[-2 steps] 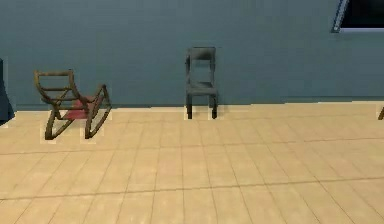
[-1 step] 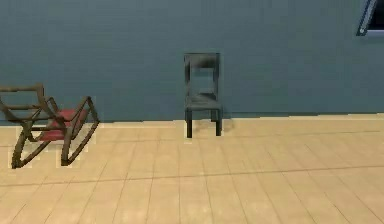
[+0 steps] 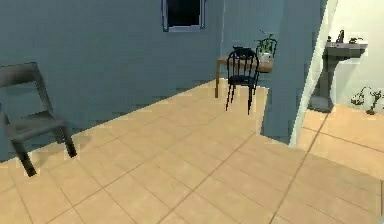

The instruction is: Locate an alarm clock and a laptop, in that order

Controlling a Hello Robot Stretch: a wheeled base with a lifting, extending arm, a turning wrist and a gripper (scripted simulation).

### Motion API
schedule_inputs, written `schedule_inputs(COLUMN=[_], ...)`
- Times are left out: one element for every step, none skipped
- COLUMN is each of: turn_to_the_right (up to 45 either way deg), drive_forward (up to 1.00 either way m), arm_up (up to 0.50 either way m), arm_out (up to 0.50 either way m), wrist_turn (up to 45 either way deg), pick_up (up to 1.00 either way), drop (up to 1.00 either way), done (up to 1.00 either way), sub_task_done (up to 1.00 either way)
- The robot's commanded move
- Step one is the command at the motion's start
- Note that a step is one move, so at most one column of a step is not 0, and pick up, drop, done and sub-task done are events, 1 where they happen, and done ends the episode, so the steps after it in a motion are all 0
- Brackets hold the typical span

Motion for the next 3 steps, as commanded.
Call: schedule_inputs(turn_to_the_right=[21.0,0.0,12.0], drive_forward=[0.00,1.00,0.00], arm_up=[0.00,0.00,0.00], arm_out=[0.00,0.00,0.00], wrist_turn=[0.0,0.0,0.0], pick_up=[0.00,0.00,0.00], drop=[0.00,0.00,0.00], done=[0.00,0.00,0.00], sub_task_done=[0.00,0.00,0.00])
